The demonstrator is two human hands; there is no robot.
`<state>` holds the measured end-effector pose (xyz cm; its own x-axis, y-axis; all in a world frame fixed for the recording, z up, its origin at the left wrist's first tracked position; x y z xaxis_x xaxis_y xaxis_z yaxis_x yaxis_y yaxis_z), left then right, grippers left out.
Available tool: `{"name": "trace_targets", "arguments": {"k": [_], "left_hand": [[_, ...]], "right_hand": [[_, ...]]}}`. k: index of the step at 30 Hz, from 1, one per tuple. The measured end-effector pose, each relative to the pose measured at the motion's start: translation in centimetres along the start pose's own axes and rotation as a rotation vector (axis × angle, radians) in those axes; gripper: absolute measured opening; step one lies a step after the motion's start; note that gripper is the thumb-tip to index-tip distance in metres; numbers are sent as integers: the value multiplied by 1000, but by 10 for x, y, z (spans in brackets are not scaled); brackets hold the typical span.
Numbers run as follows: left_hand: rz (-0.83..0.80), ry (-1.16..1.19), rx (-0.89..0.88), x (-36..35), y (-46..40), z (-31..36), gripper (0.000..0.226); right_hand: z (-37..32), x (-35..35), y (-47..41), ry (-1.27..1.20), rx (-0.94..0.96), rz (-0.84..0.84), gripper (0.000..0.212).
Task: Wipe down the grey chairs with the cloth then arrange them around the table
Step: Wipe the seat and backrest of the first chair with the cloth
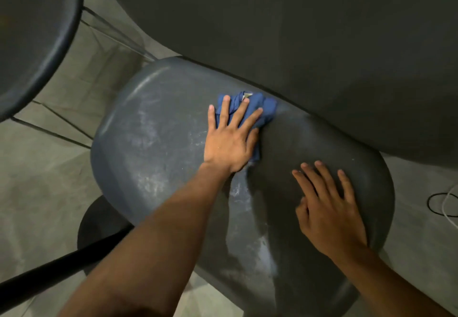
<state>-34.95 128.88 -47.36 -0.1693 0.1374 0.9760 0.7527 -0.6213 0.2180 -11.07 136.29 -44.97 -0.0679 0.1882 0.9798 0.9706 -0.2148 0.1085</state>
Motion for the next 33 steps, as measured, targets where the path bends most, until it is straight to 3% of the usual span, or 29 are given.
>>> {"name": "trace_targets", "arguments": {"k": [8, 15, 21, 23, 29, 33], "left_hand": [[50, 2, 319, 20, -50, -103, 55], [114, 70, 599, 26, -8, -180, 56], [130, 186, 729, 11, 21, -156, 57], [143, 229, 671, 6, 6, -118, 56], [111, 274, 213, -14, 15, 30, 52], [56, 257, -21, -19, 74, 62, 53]], "right_hand": [[-6, -3, -3, 60, -26, -40, 62], [-14, -4, -8, 68, -116, -31, 67], [-12, -9, -6, 69, -107, -56, 70], [-12, -9, -6, 75, -97, -76, 71], [-12, -8, -6, 47, -102, -35, 71], [-10, -8, -4, 18, -94, 14, 67]]}}
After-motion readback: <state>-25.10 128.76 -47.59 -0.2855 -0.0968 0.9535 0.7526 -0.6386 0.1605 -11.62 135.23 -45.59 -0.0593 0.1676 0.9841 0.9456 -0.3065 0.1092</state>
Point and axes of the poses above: each hand's wrist, its own y-axis away from the middle knuckle, its own x-axis out of the back of the hand, z = x × y, the point moved 4 cm from there along -y, towards the middle knuckle, and after that the axes turned 14 degrees about x, right-handed, at the moved point
